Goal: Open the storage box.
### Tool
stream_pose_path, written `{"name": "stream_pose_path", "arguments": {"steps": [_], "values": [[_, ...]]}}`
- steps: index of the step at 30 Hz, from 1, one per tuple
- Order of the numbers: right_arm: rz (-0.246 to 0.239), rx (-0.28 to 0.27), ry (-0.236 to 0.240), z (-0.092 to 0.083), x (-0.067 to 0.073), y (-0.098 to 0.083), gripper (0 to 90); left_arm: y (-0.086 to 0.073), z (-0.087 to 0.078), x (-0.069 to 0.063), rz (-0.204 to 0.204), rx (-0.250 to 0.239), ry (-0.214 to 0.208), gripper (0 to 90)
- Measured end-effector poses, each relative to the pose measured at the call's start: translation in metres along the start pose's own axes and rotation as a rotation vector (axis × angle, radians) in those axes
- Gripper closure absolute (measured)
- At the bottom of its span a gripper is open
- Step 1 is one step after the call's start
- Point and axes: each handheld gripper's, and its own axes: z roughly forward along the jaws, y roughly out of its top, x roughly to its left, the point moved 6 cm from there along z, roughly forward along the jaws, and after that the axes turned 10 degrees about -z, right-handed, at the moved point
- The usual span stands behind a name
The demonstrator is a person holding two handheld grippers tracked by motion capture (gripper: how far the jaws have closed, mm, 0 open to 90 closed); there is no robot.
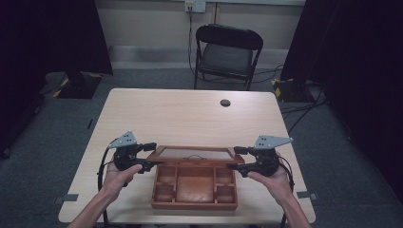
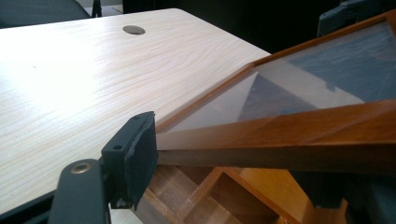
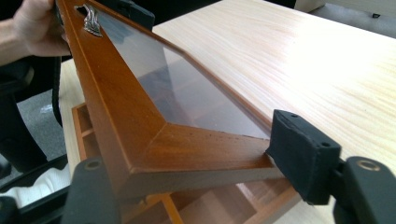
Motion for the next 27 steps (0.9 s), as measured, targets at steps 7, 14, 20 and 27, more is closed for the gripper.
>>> {"name": "stream_pose_path", "arguments": {"steps": [7,14,20,27], "values": [[0.006,-0.028,0.006,0.006,-0.007,0.008,41.2,0.009,0.005,0.004,0.025,0.013,-0.012,35.5],[0.034,-0.040,0.004,0.012,-0.013,0.011,38.8,0.011,0.012,0.007,0.001,0.007,-0.027,35.7],[0.050,-0.045,-0.006,0.014,-0.018,0.014,38.7,0.016,0.016,0.008,0.009,0.008,-0.030,39.3],[0.077,-0.071,-0.024,0.019,-0.028,0.016,43.2,0.023,0.017,0.011,0.037,0.006,-0.032,46.8]]}}
